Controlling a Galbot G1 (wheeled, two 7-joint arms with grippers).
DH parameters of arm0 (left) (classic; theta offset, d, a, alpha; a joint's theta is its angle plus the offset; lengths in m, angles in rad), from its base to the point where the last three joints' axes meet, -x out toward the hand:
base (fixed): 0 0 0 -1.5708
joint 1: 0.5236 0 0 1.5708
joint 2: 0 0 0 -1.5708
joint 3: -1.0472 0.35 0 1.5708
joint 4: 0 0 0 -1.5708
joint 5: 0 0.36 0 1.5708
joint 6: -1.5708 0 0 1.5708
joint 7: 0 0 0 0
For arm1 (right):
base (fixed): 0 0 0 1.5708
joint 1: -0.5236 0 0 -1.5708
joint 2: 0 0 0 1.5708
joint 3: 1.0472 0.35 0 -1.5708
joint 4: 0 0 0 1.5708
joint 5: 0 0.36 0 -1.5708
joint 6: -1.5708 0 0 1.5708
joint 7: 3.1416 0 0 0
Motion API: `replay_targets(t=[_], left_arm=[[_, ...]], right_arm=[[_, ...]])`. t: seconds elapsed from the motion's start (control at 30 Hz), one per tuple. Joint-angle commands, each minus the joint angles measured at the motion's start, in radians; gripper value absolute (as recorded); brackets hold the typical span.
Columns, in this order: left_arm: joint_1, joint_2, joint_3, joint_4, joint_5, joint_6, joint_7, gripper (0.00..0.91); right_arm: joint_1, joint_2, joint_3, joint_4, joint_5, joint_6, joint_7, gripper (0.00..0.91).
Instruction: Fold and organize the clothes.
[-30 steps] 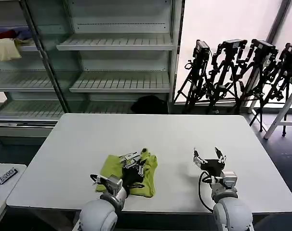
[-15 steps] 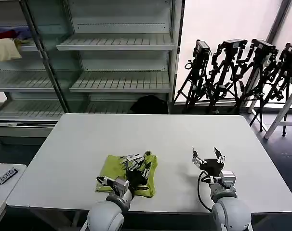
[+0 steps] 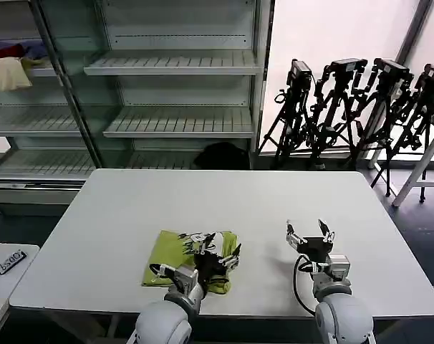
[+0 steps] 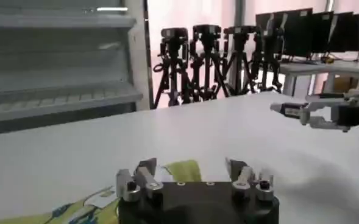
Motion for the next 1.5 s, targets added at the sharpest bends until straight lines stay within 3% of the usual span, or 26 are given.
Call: replay_targets(t=[0.03,0.23,0.37,0.9,1.37,1.4,1.43,1.5], left_arm=[[0.016,0.045,-0.221,-0.073,-0.090,-0.092,0.048,0.907],[0.074,0.137,-0.484,-0.061,-0.161,-0.111,0.095,0.907],[0.141,0.148,-0.529,-0.023,-0.161,-0.106,0.093,0.907],[0.234,0.029,-0.432,0.014,-0.115,-0.102,0.066,0.907],[0.224,0.016,-0.393,0.039,-0.113,-0.099,0.063,0.907],[0.223,0.013,-0.386,0.038,-0.113,-0.095,0.062,0.887],[0.223,0.011,-0.382,0.038,-0.115,-0.094,0.064,0.786],[0.220,0.008,-0.375,0.038,-0.116,-0.092,0.064,0.322]], right_arm=[[0.003,-0.006,-0.009,0.009,0.012,-0.003,-0.013,0.907],[0.017,-0.024,-0.046,0.010,0.039,-0.004,-0.032,0.907],[0.024,-0.049,-0.073,0.002,0.071,0.013,-0.053,0.907],[0.008,-0.104,-0.063,-0.008,0.087,0.072,-0.076,0.907],[-0.005,-0.102,-0.049,-0.012,0.082,0.087,-0.076,0.907],[-0.005,-0.102,-0.049,-0.012,0.080,0.088,-0.075,0.907],[-0.006,-0.101,-0.049,-0.011,0.079,0.088,-0.075,0.907],[-0.006,-0.100,-0.048,-0.010,0.078,0.089,-0.075,0.907]])
